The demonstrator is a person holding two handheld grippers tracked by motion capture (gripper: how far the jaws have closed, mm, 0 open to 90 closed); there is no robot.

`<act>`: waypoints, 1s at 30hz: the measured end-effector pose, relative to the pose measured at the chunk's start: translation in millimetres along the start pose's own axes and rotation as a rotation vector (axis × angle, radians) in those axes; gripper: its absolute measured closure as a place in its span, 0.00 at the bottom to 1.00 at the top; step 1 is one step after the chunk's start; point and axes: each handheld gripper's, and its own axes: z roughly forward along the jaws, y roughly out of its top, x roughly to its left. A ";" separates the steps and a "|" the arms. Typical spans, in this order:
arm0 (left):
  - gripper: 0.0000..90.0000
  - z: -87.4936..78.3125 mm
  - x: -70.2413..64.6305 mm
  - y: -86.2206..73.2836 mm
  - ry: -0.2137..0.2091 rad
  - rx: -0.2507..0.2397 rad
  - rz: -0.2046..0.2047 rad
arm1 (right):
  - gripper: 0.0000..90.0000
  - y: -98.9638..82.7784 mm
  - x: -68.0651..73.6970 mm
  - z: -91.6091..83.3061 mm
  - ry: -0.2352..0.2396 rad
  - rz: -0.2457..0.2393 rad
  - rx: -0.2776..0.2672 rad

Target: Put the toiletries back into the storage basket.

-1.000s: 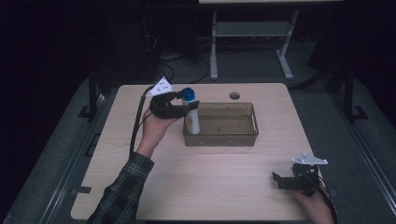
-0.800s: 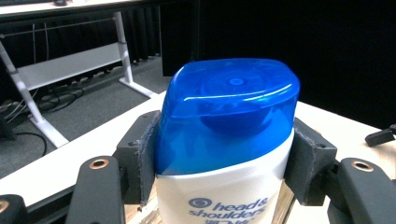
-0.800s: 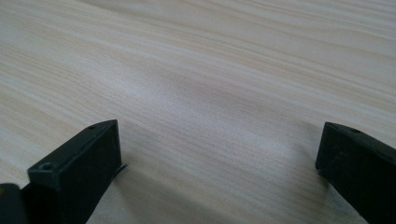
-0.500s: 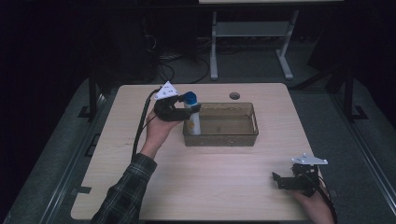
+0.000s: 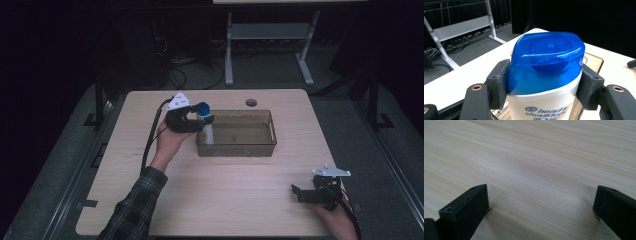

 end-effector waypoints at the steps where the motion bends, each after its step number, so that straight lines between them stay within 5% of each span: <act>1: 0.39 0.6 -0.5 -0.4 0.000 0.004 0.001 | 0.00 0.0 0.0 0.0 0.000 0.000 0.000; 30: 0.39 10.7 -6.4 -21.9 0.002 0.059 0.028 | 0.00 0.0 0.0 0.0 0.000 0.000 0.000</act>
